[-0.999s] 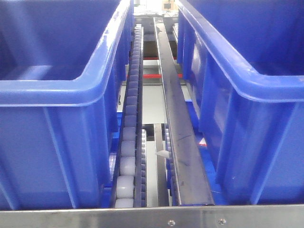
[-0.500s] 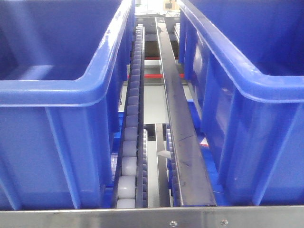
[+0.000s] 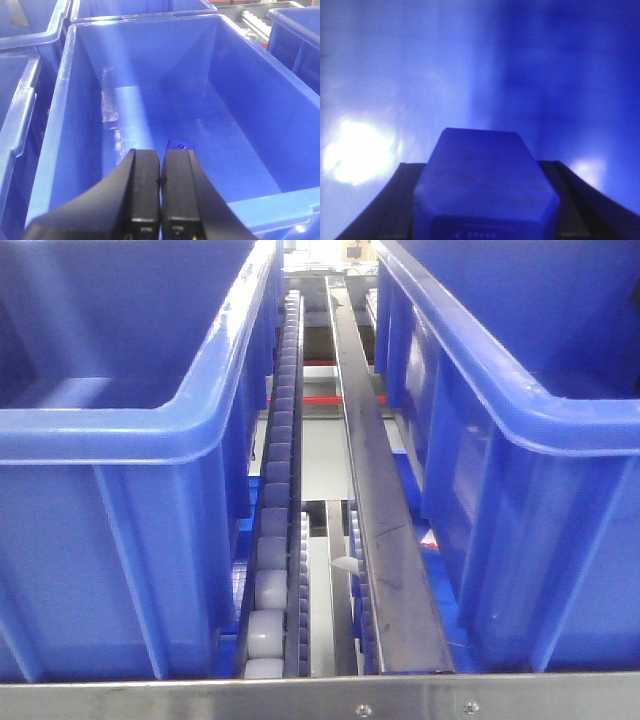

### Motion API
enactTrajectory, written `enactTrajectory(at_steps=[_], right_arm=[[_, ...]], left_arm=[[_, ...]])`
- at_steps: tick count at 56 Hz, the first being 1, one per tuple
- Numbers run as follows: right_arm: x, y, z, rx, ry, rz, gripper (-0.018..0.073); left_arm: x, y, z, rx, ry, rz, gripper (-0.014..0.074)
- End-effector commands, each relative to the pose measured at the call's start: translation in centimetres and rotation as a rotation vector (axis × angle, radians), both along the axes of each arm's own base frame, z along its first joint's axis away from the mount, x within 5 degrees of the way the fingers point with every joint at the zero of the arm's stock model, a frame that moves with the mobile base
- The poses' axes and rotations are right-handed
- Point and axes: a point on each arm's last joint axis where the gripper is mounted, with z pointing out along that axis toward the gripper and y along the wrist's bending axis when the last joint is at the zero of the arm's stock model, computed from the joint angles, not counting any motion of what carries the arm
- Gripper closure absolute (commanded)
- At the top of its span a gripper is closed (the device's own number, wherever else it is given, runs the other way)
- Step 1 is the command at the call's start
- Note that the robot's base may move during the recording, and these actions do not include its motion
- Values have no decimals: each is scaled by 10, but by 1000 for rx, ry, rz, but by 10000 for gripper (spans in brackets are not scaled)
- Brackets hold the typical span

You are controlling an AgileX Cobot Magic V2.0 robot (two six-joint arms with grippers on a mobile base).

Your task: Pick and sort blue part to right shelf

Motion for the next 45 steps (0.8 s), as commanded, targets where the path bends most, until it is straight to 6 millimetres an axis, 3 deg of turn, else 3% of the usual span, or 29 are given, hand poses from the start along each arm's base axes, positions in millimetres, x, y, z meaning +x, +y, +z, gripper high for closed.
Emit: enactTrajectory(at_steps=[1,14,25,29,36,45], right_arm=[[13,-2,11,-4,-108,0,302],[23,-2,-12,-3,-54,-1,262],[23,-2,-13,-3,-43,-1,-45],[22,-2,-13,-2,-28,0,-64],[15,-2,-2,-2,-38,2,-54],[-6,-1,40,-4,-148,3,-54]], left_arm=[[0,0,14,-23,-85,-8,473],[0,0,14,-23,-85,-8,473],[0,0,13,-22,-79,-7,473],[0,0,13,-22,-79,-7,473],[0,0,13,-21,-77,-7,473],[0,0,12,-20,-68,-6,474]])
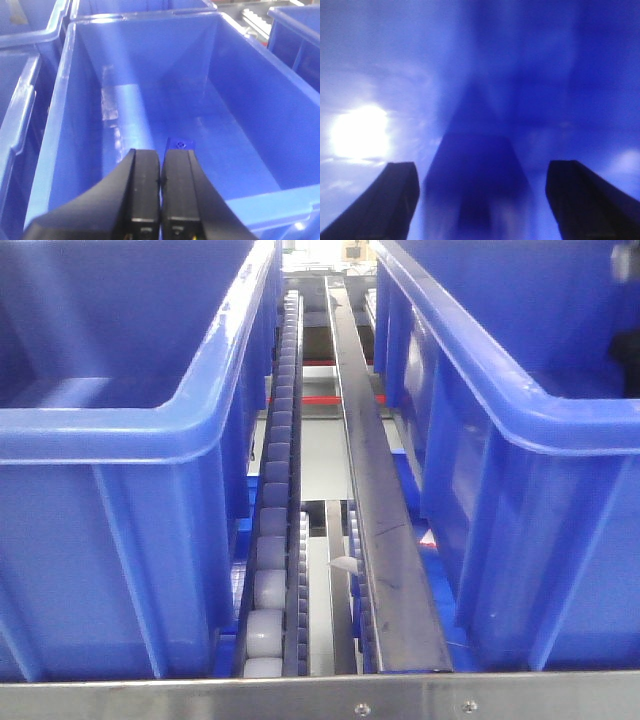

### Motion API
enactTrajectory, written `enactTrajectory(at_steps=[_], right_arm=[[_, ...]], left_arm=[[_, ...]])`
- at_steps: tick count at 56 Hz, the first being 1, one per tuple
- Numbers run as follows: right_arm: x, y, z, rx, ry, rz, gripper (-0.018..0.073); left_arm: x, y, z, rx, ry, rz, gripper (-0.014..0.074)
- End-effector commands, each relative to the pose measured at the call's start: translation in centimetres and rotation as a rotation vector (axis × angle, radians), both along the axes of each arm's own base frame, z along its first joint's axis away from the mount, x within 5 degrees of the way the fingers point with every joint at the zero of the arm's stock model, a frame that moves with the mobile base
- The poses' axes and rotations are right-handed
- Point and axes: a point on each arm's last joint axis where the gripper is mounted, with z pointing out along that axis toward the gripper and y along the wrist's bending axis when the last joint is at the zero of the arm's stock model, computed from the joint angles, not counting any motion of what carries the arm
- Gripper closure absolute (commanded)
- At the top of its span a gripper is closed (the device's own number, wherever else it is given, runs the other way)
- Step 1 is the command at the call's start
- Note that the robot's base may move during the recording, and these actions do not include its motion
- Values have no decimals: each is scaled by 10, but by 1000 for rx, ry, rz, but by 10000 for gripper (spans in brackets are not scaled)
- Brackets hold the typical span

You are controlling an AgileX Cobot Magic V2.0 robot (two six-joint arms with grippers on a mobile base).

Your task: Pick and sort blue part to right shelf

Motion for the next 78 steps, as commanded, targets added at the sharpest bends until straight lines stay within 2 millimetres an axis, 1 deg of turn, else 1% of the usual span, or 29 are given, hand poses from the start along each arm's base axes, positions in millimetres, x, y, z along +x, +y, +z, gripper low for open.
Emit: enactTrajectory(at_steps=[1,4,8,12,16,18,21,23,25,30,34,39,46,48,54,59,63,78], right_arm=[[-17,-1,56,-4,-184,2,-54],[-34,-1,79,-4,-241,2,-51],[-53,0,96,-5,-294,3,-18],[-78,0,111,-6,-344,4,78],[-100,1,117,-3,-378,3,187],[-116,2,119,1,-399,4,263],[-134,2,118,4,-419,3,341],[-149,3,116,6,-435,3,393],[-160,3,114,7,-447,3,422],[-197,3,104,7,-489,4,484],[-224,4,97,6,-540,4,503],[-265,5,85,5,-636,5,503],[-309,5,70,3,-781,7,503],[-318,6,66,2,-815,8,503],[-338,6,56,0,-898,9,503],[-346,6,51,-1,-952,8,503],[-343,6,51,0,-941,8,503],[-344,6,49,4,-915,9,503]], left_arm=[[0,0,13,-21,-77,-8,473],[0,0,13,-20,-74,-8,473],[0,0,12,-19,-67,-7,473],[0,0,11,-17,-57,-6,473],[0,0,10,-15,-47,-4,473],[0,0,10,-15,-45,-4,473],[0,0,10,-15,-45,-4,473],[0,0,10,-15,-45,-4,473],[0,0,10,-15,-45,-4,473],[0,0,10,-15,-45,-4,473],[0,0,10,-15,-45,-4,473],[0,0,10,-15,-45,-4,473],[0,0,10,-14,-43,-4,473],[0,0,10,-14,-43,-4,473],[0,0,10,-14,-42,-4,473],[0,0,10,-14,-40,-3,473],[-1,0,9,-12,-29,-2,473],[0,0,8,-12,-22,-3,473]])
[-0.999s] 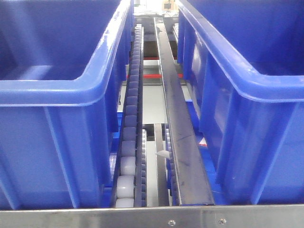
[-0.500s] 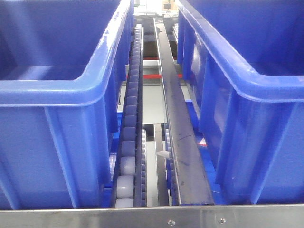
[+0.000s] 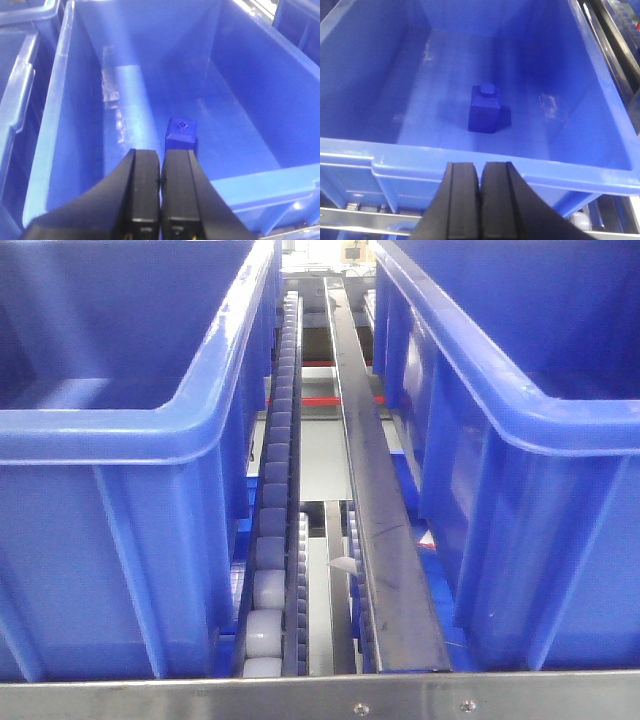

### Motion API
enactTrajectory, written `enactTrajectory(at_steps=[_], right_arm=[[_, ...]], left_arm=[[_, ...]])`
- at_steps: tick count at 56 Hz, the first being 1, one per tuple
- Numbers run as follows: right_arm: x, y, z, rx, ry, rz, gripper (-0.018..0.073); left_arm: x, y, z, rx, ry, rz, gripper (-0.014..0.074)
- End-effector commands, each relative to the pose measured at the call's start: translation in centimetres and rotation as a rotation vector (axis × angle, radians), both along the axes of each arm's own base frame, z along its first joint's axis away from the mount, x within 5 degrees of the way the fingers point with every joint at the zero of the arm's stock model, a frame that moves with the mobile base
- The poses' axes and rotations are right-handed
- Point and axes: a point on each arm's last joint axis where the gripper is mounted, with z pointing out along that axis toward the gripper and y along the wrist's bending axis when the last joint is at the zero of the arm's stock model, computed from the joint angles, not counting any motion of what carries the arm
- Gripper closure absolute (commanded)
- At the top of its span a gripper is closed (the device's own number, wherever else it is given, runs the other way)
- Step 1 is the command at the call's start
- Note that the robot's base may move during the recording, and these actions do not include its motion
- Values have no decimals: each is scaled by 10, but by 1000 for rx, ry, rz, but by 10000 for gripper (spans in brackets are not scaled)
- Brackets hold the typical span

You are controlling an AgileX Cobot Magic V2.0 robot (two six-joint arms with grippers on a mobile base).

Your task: Pick and sort blue part to right shelf

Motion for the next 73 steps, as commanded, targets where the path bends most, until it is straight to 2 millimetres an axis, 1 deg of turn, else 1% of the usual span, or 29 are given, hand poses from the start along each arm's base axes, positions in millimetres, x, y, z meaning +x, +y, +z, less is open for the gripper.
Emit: enactTrajectory(at_steps=[1,29,35,40,44,48,57,59,65,73], right_arm=[[-2,0,13,0,-98,-2,503],[-1,0,11,1,-92,-2,503],[-1,0,11,1,-92,-2,503],[-1,0,11,1,-92,-2,503],[-1,0,11,1,-92,-2,503],[-1,0,11,1,-92,-2,503],[-1,0,11,1,-92,-2,503],[-1,0,11,1,-92,-2,503],[-1,0,11,1,-94,-2,503],[-1,0,11,1,-94,-2,503]], left_arm=[[1,-1,13,-24,-84,-10,473],[2,-1,12,-23,-79,-10,473],[5,-2,12,-21,-118,10,474],[10,-4,8,-17,-153,49,474],[17,-7,0,-29,-188,83,474],[23,-9,-12,-67,-224,122,474],[25,-8,-36,-63,-281,190,474],[28,-8,-41,-54,-281,204,474],[35,-8,-54,-62,-279,211,474],[44,-8,-74,-73,-345,193,473]])
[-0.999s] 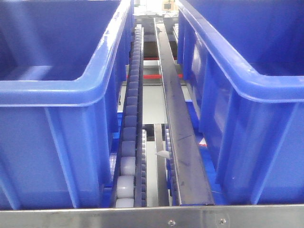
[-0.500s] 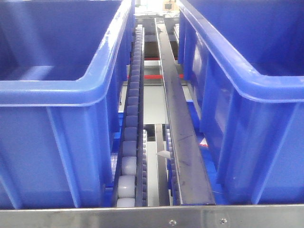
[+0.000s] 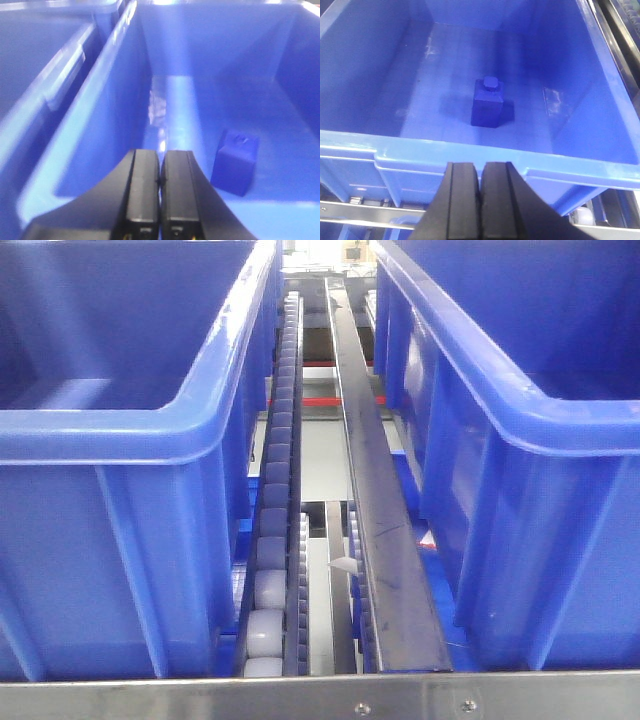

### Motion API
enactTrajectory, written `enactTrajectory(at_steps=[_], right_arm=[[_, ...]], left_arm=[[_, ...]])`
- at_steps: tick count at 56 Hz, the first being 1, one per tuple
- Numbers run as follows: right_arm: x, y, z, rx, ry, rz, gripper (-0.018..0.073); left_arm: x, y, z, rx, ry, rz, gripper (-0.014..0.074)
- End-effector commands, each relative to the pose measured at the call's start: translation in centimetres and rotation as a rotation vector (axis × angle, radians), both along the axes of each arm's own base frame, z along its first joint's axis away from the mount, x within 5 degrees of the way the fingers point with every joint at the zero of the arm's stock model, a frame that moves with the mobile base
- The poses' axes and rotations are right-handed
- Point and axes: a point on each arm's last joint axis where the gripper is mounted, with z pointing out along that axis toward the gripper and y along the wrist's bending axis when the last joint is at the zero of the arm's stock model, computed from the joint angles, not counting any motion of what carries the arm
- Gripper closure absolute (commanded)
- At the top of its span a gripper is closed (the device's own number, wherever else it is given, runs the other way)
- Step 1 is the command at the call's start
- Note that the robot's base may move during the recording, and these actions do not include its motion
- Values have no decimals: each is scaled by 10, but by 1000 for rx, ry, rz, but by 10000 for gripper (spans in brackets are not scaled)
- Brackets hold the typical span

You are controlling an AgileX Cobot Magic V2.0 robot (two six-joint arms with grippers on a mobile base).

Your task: Pick and sort blue part to right shelf

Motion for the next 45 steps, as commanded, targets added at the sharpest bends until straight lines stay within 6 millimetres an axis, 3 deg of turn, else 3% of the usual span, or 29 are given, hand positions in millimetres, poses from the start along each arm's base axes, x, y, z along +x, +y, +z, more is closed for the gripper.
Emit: enactTrajectory(at_steps=[1,13,45], right_arm=[[-2,0,14,-4,-107,-6,503],[-2,0,14,-4,-107,-6,503],[-2,0,14,-4,-107,-6,503]], left_arm=[[0,-1,9,-3,-206,-17,473],[6,-2,-17,-9,-243,-48,473],[6,-2,-17,-9,-240,-48,473]])
